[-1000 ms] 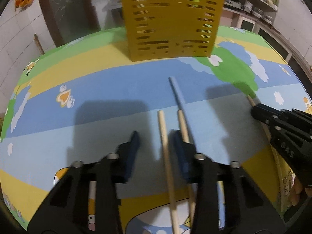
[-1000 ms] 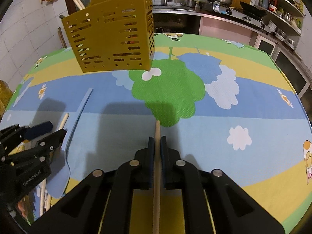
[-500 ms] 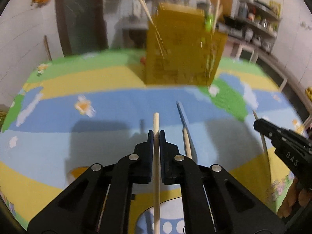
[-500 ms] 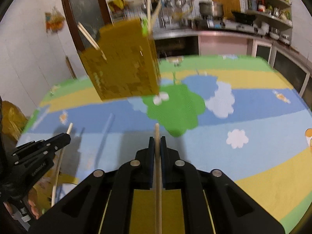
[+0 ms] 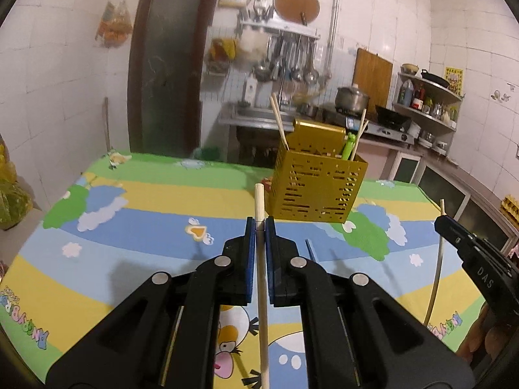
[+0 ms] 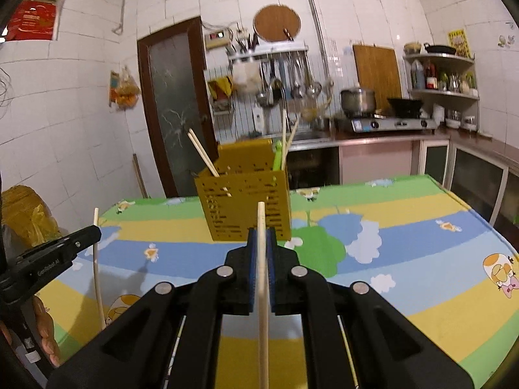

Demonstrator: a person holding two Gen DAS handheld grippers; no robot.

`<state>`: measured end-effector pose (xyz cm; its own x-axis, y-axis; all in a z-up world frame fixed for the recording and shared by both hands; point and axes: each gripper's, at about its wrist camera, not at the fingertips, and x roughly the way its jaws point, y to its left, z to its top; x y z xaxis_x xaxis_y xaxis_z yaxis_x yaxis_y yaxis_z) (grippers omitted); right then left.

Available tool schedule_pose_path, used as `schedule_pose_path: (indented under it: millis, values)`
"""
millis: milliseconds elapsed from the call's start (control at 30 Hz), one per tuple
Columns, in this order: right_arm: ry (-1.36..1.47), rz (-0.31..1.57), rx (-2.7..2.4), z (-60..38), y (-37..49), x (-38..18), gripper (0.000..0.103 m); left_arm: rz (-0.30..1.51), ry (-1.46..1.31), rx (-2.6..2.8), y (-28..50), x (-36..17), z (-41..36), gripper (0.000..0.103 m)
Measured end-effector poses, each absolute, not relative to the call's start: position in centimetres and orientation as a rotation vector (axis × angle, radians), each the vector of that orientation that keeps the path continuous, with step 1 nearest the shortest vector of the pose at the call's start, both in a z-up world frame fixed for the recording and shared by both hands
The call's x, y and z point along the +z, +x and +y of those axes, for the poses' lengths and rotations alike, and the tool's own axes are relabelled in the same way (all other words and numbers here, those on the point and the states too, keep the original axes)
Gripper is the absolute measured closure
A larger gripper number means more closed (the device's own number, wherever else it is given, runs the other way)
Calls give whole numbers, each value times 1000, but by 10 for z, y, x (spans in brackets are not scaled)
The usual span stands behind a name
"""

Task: Organize utensils
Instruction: 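Lift both held chopsticks upright and carry them over the yellow holder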

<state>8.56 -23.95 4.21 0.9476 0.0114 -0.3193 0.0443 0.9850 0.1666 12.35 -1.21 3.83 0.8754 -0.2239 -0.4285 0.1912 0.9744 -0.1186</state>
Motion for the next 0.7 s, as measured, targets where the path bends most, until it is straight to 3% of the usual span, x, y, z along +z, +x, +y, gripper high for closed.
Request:
schedule_pose_path:
  millis: [433,700]
  values:
    - [170,135,-30,-243,63,77,97,300,-55,-253,103,78,-18,98]
    - [159,-7,-32,-257,105,140,97,116,-42,-269,148,158,-37,98]
